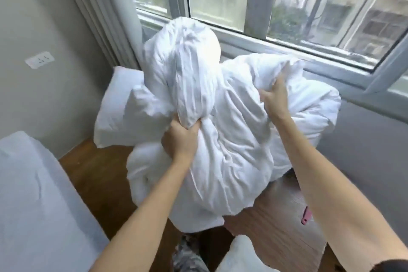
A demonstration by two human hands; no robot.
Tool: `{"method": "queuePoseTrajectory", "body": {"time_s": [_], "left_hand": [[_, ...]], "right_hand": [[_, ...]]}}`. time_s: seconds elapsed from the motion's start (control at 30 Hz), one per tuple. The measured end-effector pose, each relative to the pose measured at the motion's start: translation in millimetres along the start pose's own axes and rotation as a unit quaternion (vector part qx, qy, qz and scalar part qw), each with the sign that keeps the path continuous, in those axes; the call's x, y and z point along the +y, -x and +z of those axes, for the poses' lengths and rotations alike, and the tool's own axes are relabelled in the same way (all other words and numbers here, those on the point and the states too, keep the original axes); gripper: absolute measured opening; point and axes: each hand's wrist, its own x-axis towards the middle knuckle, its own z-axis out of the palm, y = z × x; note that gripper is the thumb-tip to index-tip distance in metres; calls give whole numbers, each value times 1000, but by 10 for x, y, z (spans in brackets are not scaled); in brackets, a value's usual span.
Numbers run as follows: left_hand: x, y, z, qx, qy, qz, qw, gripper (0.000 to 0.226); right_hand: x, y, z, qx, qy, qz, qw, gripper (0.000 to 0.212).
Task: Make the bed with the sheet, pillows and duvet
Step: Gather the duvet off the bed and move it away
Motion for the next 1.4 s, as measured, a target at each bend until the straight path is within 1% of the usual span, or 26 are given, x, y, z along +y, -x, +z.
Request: {"method": "queuePoseTrajectory", "body": {"time_s": [0.03, 0.07, 0.1, 0.13, 0.17, 0.2, 0.27, 0.3, 0.33, 0.4, 0.43, 0.5, 0.57, 0.6, 0.63, 0.7, 0.77, 0.83, 0.87, 0.93, 1.0, 1.03, 1.17, 1.3, 1.4], "left_hand": [[-226, -163, 346, -85, -68, -18, 994, 55], [-444, -309, 629, -180, -138, -19, 974, 61], [-647, -456, 862, -266, -207, -5, 942, 64], [-840, -574, 1061, -334, -262, 18, 905, 65], [-969, -644, 1209, -385, -296, 43, 873, 63], [-1022, -680, 1313, -422, -309, 68, 850, 60], [-1005, -759, 1501, -466, -303, 114, 823, 49], [-977, -830, 1584, -478, -291, 133, 818, 41], [-954, -899, 1651, -485, -286, 150, 813, 36], [-945, -989, 1675, -491, -290, 164, 805, 35], [-938, -1022, 1655, -496, -284, 164, 804, 35], [-924, -1030, 1569, -509, -262, 176, 801, 39], [-977, -1010, 1464, -517, -234, 198, 799, 45], [-1005, -995, 1394, -520, -218, 216, 797, 49], [-1007, -980, 1298, -528, -202, 227, 793, 54], [-1003, -957, 1127, -537, -190, 231, 789, 64], [-1049, -930, 985, -508, -244, 276, 779, 69], [-1083, -886, 853, -452, -291, 338, 772, 76], [-1102, -840, 803, -426, -292, 357, 778, 80], [-1181, -780, 753, -397, -245, 379, 799, 82], [-1257, -650, 705, -363, -178, 394, 825, 72], [-1277, -576, 699, -351, -155, 401, 832, 66], [-1173, -168, 762, -330, -118, 410, 842, 58], [-1002, 341, 950, -294, -118, 390, 864, 56], [-935, 764, 1054, -278, -121, 322, 897, 60]], "right_hand": [[361, -66, 108, -30, 74, 72, 994, 88], [748, -85, 206, -64, 137, 137, 979, 89], [1083, -20, 299, -93, 188, 195, 958, 89], [1336, 104, 386, -115, 226, 239, 937, 91], [1522, 264, 452, -128, 236, 271, 925, 96], [1718, 356, 487, -131, 220, 295, 920, 102], [1925, 431, 531, -109, 216, 313, 918, 113], [1951, 396, 546, -102, 220, 313, 918, 120], [1994, 341, 533, -100, 208, 318, 919, 123], [2010, 280, 540, -88, 177, 316, 928, 115], [2003, 267, 546, -85, 173, 318, 928, 114], [1938, 264, 534, -80, 155, 320, 931, 119], [1775, 331, 540, -65, 155, 330, 929, 120], [1692, 396, 546, -55, 162, 330, 928, 113], [1626, 469, 555, -43, 171, 326, 929, 102], [1562, 623, 568, -22, 183, 323, 928, 82], [1539, 802, 558, 1, 183, 320, 930, 77], [1487, 956, 535, 20, 166, 324, 931, 76], [1468, 1034, 508, 26, 160, 325, 932, 76], [1470, 1126, 462, 32, 148, 330, 932, 73], [1468, 1252, 357, 33, 144, 334, 931, 70], [1482, 1315, 295, 33, 144, 335, 931, 70], [1527, 1579, -21, 25, 137, 326, 935, 69], [1593, 1874, -476, 5, 127, 321, 939, 69], [1677, 2142, -871, -20, 139, 317, 938, 65]]}}
